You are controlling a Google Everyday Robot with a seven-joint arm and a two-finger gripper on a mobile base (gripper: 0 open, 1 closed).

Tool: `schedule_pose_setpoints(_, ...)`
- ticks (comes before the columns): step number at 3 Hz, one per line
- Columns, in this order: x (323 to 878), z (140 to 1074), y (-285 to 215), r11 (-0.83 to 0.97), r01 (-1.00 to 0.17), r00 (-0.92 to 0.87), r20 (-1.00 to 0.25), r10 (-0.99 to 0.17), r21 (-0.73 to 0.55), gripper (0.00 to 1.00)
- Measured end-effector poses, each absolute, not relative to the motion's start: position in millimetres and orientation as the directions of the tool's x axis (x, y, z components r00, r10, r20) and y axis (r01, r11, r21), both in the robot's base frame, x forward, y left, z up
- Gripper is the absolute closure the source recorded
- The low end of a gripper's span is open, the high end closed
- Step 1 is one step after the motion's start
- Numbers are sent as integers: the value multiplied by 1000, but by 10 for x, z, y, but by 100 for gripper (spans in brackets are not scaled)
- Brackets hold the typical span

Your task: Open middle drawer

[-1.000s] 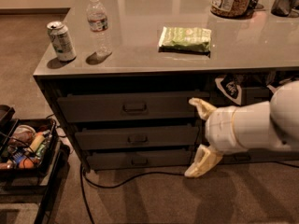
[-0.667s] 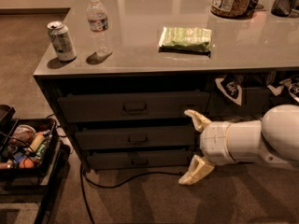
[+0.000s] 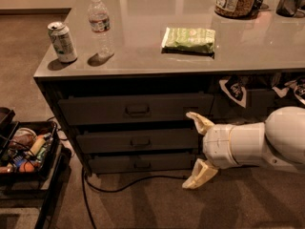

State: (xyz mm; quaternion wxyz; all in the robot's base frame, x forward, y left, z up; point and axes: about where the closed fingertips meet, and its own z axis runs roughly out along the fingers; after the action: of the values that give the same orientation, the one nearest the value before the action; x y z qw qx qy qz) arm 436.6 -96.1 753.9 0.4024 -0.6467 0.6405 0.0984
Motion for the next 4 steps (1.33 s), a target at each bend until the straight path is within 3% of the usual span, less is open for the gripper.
schedule_pose_setpoints(2,4328,6488,-492,72,-956,152,-691,-706,-284,0)
schedule_pose_setpoints(4,4706,5709,-402,88,-945,106,-549,-829,-316,0)
